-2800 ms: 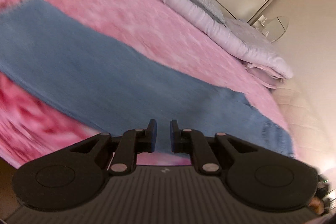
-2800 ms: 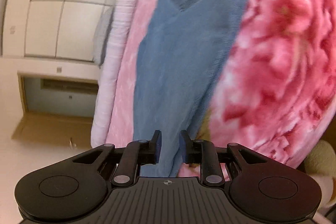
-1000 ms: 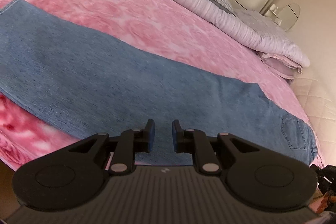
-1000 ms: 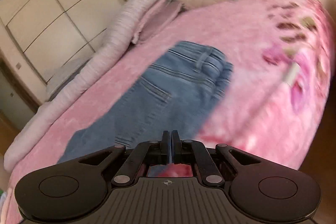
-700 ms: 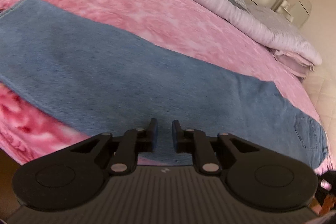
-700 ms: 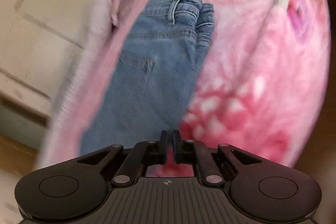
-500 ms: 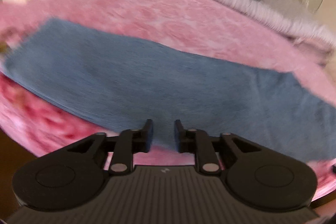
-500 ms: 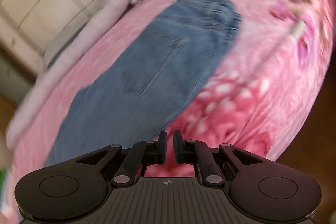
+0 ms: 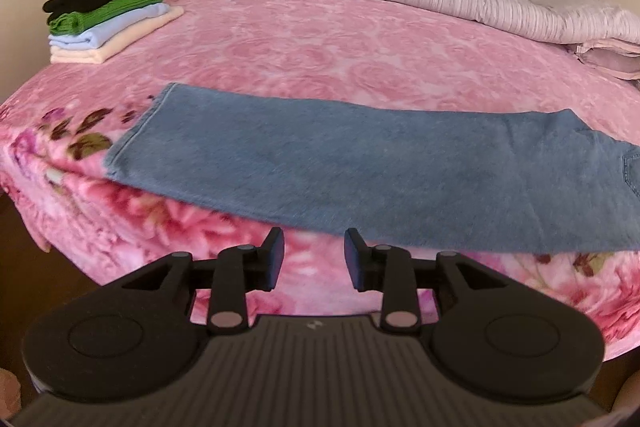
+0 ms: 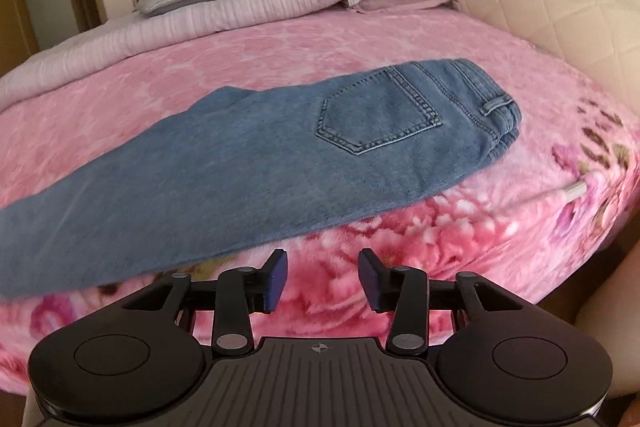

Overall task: Fold clothes
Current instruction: 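Open the right gripper and release the waistband onto the bedspread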

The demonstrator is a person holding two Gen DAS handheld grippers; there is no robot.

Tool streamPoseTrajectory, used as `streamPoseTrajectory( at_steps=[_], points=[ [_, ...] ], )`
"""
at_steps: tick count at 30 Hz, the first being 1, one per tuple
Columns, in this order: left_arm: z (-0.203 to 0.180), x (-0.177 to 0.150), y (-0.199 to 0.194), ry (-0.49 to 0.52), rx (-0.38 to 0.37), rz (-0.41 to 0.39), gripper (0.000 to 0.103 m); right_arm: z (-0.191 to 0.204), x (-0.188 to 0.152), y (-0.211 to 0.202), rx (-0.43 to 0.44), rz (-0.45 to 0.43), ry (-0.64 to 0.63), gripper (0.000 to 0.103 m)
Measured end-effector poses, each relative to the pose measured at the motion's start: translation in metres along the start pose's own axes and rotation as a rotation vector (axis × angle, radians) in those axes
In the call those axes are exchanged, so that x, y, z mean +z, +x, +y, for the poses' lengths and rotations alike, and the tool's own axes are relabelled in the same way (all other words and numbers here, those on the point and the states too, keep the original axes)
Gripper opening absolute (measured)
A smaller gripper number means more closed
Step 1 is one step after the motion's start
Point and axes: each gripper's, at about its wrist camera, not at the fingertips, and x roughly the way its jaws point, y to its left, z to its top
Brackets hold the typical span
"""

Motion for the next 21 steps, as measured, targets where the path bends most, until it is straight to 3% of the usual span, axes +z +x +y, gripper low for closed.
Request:
streamPoseTrajectory(
  at_steps=[8, 11, 13, 16, 21],
  points=[
    [0.012, -0.014, -0.024, 0.003, -0.004, -0.020, 0.031, 0.006, -0.008, -0.025, 0.024, -0.016, -0.036, 0.047],
    [0.023, -0.015, -0.024, -0.042, -0.056, -0.025, 0.032, 0.008, -0.005, -0.023, 0.046, -0.015, -0.037, 0.048],
    [0.040, -0.015, -0.018, -0.138, -0.133, -0.033, 0.032, 0.008, 0.001, -0.016, 0.070, -0.012, -0.025, 0.048],
    [0.083, -0.016, 0.004, -0.368, -0.237, -0.068, 0.032, 0.004, 0.011, -0.002, 0.110, 0.015, 0.036, 0.048],
    [0.156, -0.018, 0.057, -0.716, -0.250, -0.105, 0.031, -0.007, 0.024, 0.028, 0.149, 0.054, 0.145, 0.048]
  ],
)
